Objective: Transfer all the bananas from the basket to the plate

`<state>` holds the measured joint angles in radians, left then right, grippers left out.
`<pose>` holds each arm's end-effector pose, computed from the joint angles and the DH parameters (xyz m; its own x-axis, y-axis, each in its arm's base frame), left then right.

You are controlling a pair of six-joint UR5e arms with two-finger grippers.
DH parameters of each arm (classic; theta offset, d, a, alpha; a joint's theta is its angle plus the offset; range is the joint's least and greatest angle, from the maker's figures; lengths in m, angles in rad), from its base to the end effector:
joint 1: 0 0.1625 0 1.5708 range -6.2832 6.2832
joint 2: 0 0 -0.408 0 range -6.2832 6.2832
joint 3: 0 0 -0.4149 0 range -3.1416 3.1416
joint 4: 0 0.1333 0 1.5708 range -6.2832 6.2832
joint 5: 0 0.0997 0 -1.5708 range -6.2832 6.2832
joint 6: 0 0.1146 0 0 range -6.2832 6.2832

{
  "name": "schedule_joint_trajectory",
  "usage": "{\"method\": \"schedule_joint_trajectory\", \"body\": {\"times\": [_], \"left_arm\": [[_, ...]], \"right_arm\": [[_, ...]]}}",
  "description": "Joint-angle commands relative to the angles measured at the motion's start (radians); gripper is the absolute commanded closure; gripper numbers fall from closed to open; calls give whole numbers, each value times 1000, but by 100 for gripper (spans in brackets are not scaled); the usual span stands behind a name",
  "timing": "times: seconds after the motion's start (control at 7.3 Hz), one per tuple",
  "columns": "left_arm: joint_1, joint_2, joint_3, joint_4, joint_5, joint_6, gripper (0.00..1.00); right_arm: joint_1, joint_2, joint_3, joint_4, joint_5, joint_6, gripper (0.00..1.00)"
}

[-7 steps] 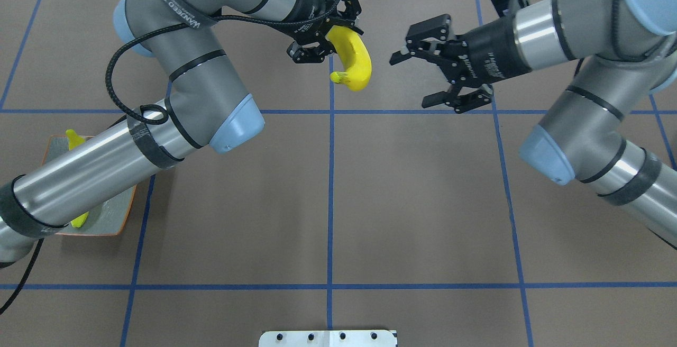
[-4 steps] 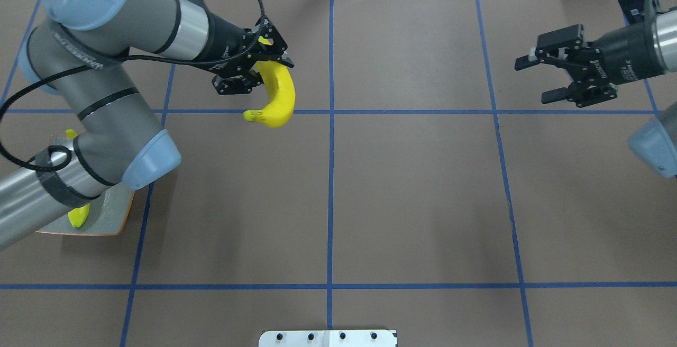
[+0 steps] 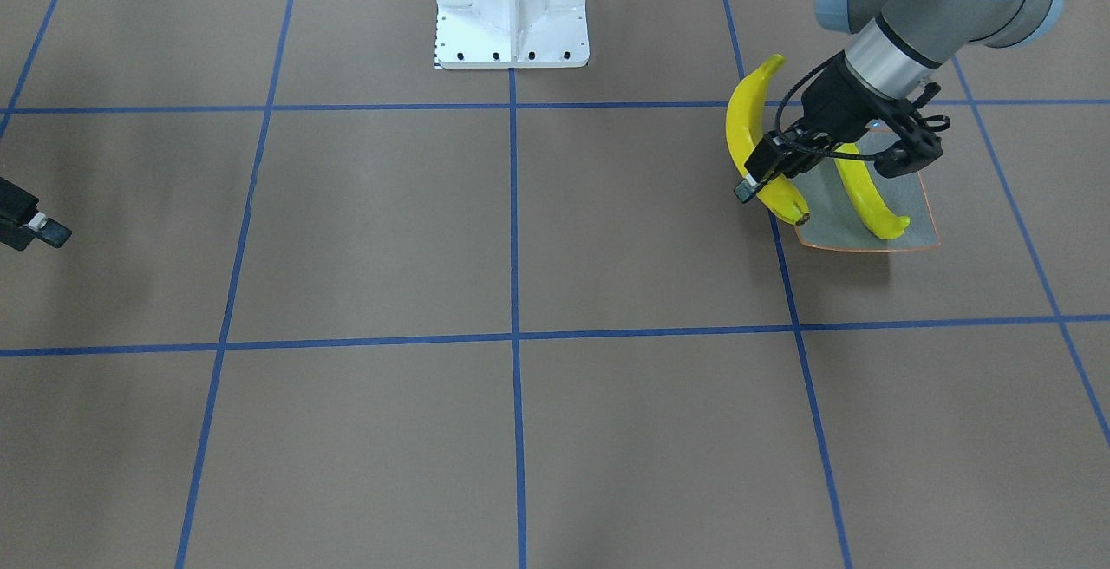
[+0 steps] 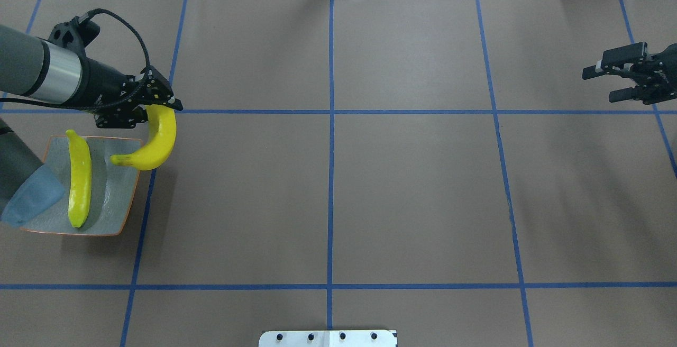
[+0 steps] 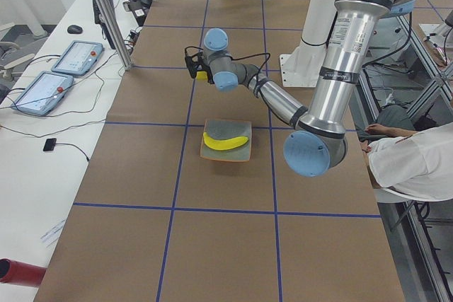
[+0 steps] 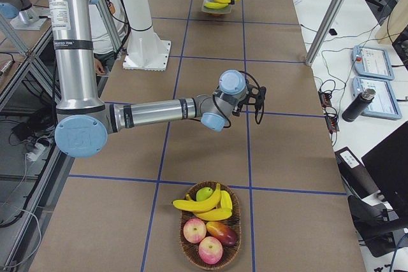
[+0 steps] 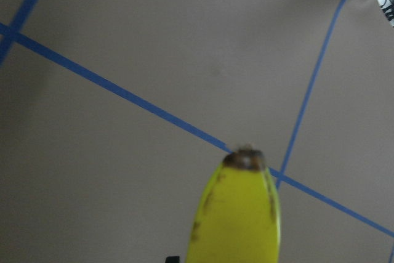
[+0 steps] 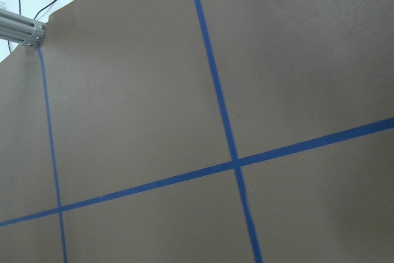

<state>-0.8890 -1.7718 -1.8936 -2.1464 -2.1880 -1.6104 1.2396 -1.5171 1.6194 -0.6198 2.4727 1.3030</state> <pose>0.3067 -0.4842 0.3084 0.2738 -0.3885 -0.8798 0.3193 0.8996 -0.2979 -0.1364 -0.5302 0.4761 0.2516 0.2272 0.9408 -0.3091 0.9400 -0.1443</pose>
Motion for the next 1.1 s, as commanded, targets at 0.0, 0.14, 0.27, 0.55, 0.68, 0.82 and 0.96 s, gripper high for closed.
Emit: {"method": "schedule_joint_trajectory", "body": {"times": [0.0, 0.14, 0.27, 0.55, 0.68, 0.82, 0.96], "left_arm": [[-4, 81, 22, 2, 25, 55, 100], [-2, 93, 49, 2, 65, 88, 100], [-2, 100, 79, 2, 92, 122, 100], [2, 156, 103, 2, 132, 182, 100], [1, 175, 103, 2, 132, 194, 100], [1, 192, 97, 0, 134, 201, 100], [2, 207, 96, 0, 142, 202, 100]], "right_arm": [[26, -3, -16, 0, -1, -19, 0], [29, -3, -18, 0, -1, -19, 0], [32, -5, -16, 0, -1, -19, 0], [31, 1, -18, -3, -24, -19, 0], [31, 2, -21, -2, -24, -19, 0], [31, -2, -19, 0, -21, -19, 0], [31, -2, -21, 0, -23, -19, 0]]}}
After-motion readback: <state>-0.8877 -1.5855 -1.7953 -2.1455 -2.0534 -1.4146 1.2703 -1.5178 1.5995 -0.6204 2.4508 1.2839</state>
